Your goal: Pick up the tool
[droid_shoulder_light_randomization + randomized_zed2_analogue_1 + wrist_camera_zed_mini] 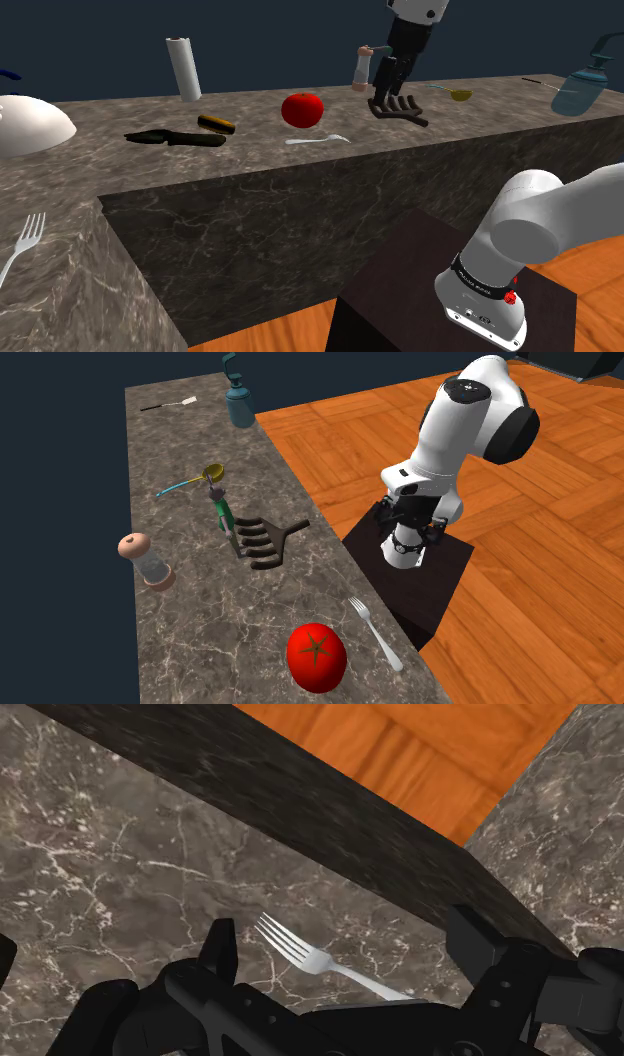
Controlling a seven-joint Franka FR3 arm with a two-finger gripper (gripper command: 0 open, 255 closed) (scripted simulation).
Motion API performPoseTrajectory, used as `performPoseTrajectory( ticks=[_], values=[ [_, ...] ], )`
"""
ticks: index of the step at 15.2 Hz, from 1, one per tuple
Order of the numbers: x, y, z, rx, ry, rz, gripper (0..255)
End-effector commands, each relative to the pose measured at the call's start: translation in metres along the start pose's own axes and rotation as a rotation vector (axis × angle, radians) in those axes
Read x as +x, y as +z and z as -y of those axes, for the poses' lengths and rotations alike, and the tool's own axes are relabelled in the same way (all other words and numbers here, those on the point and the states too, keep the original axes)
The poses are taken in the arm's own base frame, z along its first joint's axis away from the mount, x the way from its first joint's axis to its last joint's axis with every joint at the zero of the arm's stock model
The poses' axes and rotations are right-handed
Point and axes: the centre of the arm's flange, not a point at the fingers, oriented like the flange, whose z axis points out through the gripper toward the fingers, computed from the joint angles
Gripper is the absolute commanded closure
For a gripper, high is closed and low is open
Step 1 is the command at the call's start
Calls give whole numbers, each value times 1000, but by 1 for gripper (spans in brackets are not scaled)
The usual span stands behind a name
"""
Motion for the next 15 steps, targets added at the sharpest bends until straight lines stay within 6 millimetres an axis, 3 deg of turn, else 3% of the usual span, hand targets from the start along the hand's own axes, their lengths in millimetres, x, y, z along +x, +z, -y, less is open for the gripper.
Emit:
performPoseTrajectory(
  ticks=[1, 8, 15],
  values=[
    [0, 0, 0, 0, 0, 0, 0],
    [22, 33, -85, -3, 154, 37, 0],
    [29, 66, -172, -5, 309, 74, 0]
  ],
)
